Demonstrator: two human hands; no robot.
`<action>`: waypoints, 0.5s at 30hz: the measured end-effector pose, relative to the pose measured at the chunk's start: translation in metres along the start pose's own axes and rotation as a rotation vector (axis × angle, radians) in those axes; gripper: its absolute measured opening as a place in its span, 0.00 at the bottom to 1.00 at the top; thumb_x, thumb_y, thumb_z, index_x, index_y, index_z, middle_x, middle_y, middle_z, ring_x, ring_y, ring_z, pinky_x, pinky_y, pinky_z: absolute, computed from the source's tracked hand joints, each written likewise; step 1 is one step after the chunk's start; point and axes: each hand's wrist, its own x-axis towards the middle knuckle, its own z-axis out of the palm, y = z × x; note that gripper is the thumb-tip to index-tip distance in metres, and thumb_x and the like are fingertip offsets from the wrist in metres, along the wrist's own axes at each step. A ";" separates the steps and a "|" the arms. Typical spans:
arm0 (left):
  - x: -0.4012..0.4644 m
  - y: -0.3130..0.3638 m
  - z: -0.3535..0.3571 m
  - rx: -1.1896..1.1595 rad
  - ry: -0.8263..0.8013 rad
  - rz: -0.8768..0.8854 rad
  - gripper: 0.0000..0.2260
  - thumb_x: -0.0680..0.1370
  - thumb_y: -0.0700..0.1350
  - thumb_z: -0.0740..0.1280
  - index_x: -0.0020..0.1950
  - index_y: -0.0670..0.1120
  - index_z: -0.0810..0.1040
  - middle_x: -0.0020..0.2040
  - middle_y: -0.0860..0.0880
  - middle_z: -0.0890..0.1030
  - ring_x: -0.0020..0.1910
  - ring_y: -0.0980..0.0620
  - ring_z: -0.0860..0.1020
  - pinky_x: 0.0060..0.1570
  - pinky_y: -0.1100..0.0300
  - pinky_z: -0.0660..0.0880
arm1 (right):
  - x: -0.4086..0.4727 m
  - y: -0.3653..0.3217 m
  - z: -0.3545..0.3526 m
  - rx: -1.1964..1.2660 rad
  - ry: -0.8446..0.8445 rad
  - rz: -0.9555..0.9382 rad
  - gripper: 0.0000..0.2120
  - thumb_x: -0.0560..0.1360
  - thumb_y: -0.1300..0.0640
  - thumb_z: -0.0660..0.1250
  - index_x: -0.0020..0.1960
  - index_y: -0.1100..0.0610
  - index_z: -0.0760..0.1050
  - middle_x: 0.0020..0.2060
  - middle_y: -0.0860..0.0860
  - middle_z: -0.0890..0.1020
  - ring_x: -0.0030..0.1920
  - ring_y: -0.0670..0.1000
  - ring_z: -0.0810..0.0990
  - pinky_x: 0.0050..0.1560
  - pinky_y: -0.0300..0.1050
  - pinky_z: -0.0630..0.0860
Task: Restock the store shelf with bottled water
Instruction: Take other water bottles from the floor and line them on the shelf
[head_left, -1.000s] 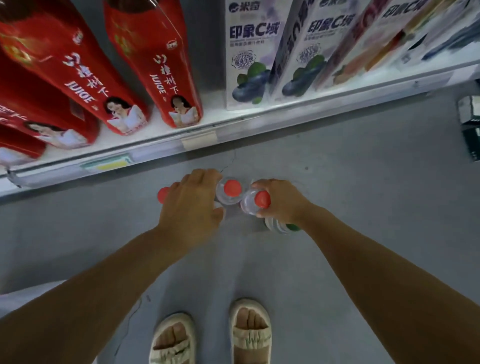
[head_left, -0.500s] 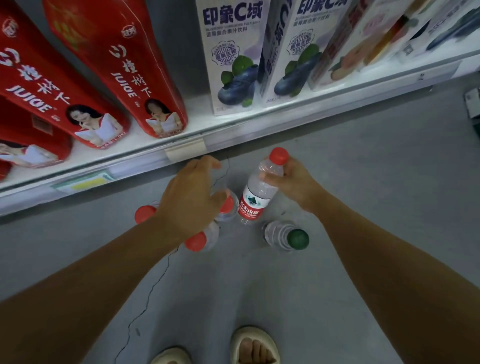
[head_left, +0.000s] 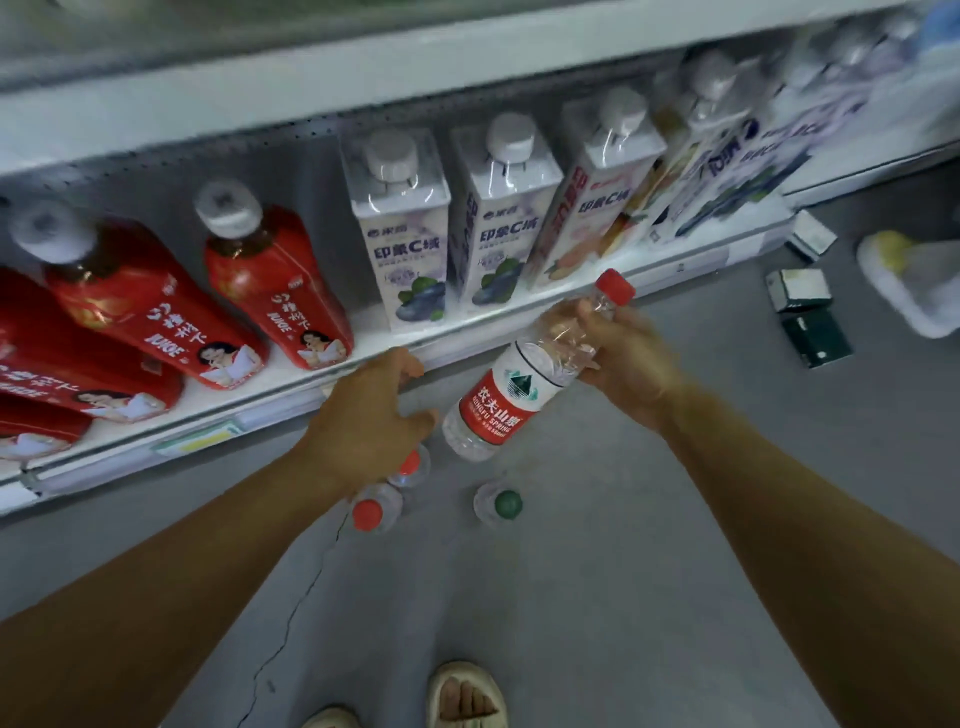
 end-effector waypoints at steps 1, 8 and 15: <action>-0.006 0.016 -0.011 -0.071 -0.025 -0.021 0.19 0.72 0.44 0.73 0.60 0.48 0.72 0.58 0.51 0.74 0.59 0.52 0.73 0.55 0.62 0.67 | -0.012 -0.021 0.001 0.009 -0.011 -0.007 0.13 0.79 0.53 0.60 0.59 0.60 0.73 0.49 0.53 0.82 0.50 0.53 0.81 0.50 0.50 0.77; -0.070 0.138 -0.104 -0.458 -0.232 -0.090 0.25 0.66 0.47 0.78 0.59 0.50 0.73 0.58 0.48 0.77 0.56 0.51 0.77 0.57 0.55 0.75 | -0.098 -0.170 0.036 -0.013 -0.116 -0.089 0.16 0.74 0.45 0.65 0.50 0.57 0.75 0.50 0.56 0.82 0.52 0.56 0.82 0.50 0.53 0.77; -0.152 0.243 -0.202 -0.438 -0.102 0.008 0.28 0.64 0.47 0.79 0.57 0.48 0.69 0.53 0.48 0.79 0.49 0.52 0.79 0.50 0.55 0.78 | -0.187 -0.313 0.092 -0.062 -0.202 -0.236 0.16 0.73 0.46 0.67 0.53 0.57 0.76 0.44 0.51 0.84 0.49 0.53 0.83 0.49 0.50 0.77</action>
